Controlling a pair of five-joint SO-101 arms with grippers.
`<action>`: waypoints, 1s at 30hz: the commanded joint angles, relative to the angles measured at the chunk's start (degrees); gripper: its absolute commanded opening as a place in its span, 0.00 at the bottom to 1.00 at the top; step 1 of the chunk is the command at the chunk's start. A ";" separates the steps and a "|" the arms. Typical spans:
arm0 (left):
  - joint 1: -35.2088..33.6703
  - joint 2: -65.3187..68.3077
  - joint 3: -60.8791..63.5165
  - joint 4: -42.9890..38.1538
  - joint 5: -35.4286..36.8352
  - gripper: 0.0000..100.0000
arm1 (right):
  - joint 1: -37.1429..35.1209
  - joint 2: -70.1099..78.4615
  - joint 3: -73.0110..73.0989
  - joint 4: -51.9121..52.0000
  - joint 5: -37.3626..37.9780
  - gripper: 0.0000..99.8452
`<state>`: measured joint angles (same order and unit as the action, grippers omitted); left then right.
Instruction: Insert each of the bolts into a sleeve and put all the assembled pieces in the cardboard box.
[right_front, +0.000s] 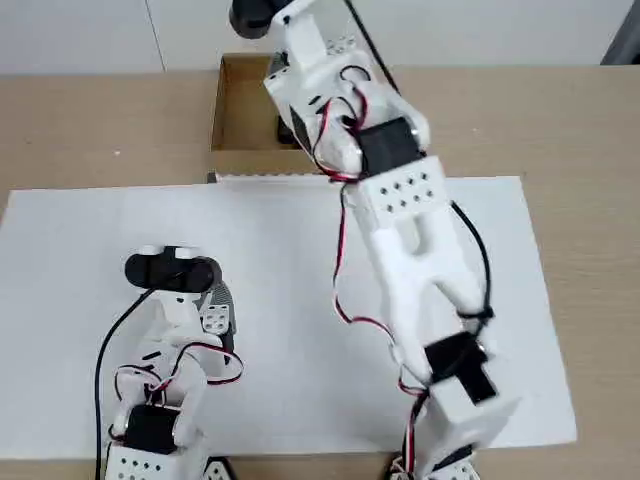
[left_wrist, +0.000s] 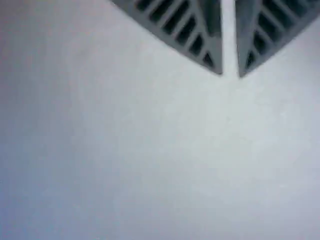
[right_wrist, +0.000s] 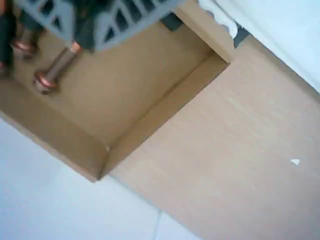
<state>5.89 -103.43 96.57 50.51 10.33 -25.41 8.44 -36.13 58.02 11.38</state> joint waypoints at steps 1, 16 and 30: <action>-0.26 -0.53 -0.22 0.09 0.00 0.01 | 3.12 -7.69 -3.43 6.37 -3.25 0.00; -0.26 -0.53 -0.22 0.09 0.00 0.01 | 11.47 -28.35 -3.08 28.70 -15.74 0.00; -0.26 -0.53 -0.22 0.09 0.00 0.01 | 22.81 -49.89 18.55 35.47 -21.80 0.00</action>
<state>5.89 -103.43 96.57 50.51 10.33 -4.31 -35.52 -24.97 94.95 -9.89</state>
